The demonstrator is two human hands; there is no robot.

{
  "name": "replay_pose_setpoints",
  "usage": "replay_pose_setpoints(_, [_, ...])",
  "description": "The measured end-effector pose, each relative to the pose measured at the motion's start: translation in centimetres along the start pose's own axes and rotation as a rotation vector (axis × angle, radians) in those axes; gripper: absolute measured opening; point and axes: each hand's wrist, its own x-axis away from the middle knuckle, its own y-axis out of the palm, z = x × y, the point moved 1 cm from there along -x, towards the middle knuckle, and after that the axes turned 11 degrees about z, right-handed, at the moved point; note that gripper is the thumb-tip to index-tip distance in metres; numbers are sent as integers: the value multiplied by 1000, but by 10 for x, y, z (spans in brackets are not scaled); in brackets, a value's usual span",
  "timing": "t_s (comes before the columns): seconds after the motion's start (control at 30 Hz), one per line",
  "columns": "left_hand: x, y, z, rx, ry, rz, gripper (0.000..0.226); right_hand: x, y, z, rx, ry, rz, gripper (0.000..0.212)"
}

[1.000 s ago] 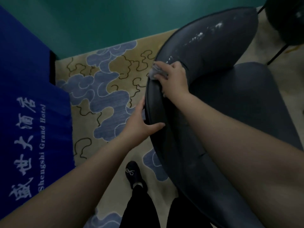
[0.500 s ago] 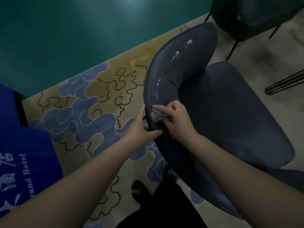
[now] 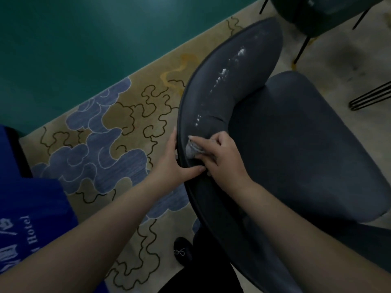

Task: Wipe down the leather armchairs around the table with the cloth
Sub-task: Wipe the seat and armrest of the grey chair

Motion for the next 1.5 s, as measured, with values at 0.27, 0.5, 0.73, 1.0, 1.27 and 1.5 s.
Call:
replay_pose_setpoints(0.27, [-20, -6, 6, -51, -7, -1, 122, -108, 15, 11, 199, -24, 93, 41])
replay_pose_setpoints(0.5, [-65, -23, 22, -11, 41, -88, 114, -32, 3, 20, -44, 30, 64, 48])
replay_pose_setpoints(0.73, [-104, -21, 27, -60, 89, -228, 122, -117, 13, 37, 155, 56, 172, 41])
replay_pose_setpoints(1.0, [-161, -28, 47, -105, 193, -393, 126, -97, 21, 28, 21, 183, 332, 45])
replay_pose_setpoints(1.27, [-198, -33, 49, -166, 232, -502, 134, -172, 24, 54, 192, 322, 519, 38])
replay_pose_setpoints(1.5, [-223, -28, 60, -191, 336, -538, 130, -135, 33, 36, 3, 384, 502, 48])
